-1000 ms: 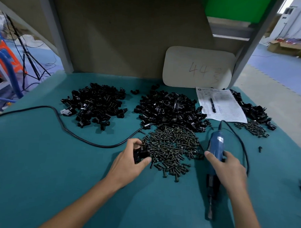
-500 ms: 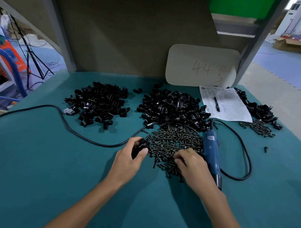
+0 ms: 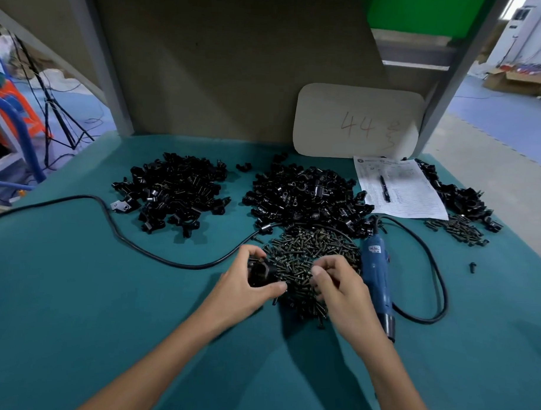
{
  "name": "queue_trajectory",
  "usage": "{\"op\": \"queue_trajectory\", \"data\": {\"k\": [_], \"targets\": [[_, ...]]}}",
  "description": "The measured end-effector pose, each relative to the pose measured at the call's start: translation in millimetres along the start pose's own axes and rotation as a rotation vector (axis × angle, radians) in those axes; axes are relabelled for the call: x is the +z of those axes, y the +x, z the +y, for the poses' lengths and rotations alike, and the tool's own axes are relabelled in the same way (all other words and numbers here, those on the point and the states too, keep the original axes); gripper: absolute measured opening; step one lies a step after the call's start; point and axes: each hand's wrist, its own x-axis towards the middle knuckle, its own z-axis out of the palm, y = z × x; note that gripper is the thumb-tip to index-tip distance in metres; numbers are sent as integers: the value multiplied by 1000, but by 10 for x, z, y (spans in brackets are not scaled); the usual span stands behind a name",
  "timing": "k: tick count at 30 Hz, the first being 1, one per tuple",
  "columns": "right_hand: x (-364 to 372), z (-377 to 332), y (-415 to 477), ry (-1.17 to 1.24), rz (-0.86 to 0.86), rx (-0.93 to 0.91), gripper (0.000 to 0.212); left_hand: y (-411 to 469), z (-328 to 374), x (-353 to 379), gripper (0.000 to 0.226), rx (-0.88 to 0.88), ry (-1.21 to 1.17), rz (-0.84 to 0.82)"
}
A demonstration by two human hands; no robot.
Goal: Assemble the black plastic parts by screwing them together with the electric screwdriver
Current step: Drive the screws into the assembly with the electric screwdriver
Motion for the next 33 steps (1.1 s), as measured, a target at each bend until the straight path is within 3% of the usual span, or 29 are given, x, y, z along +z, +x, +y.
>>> {"op": "queue_trajectory", "data": {"k": [2,4,6,8,12,19,26,33], "targets": [[46,-63,-2,176,-19,20,10,17,-19,8,54,16,40,-18],[79,-105,-5,313,-42,42,10,21,-44,-9,59,51,128,-41],[101,-122,-6,377,-69,59,12,12,-86,-26,65,60,179,-41],[128,-127,-9,399,-89,85,12,-8,-127,-43,53,47,152,-17],[187,-115,6,389,-81,93,7,-46,-136,-66,39,136,187,5],[287,-96,63,338,-37,71,21,-69,-92,-99,20,235,163,33],[346,-84,73,296,8,69,19,-80,-73,-131,23,269,155,51],[391,-117,96,297,-63,43,22,-90,-82,-133,27,313,103,47]]}}
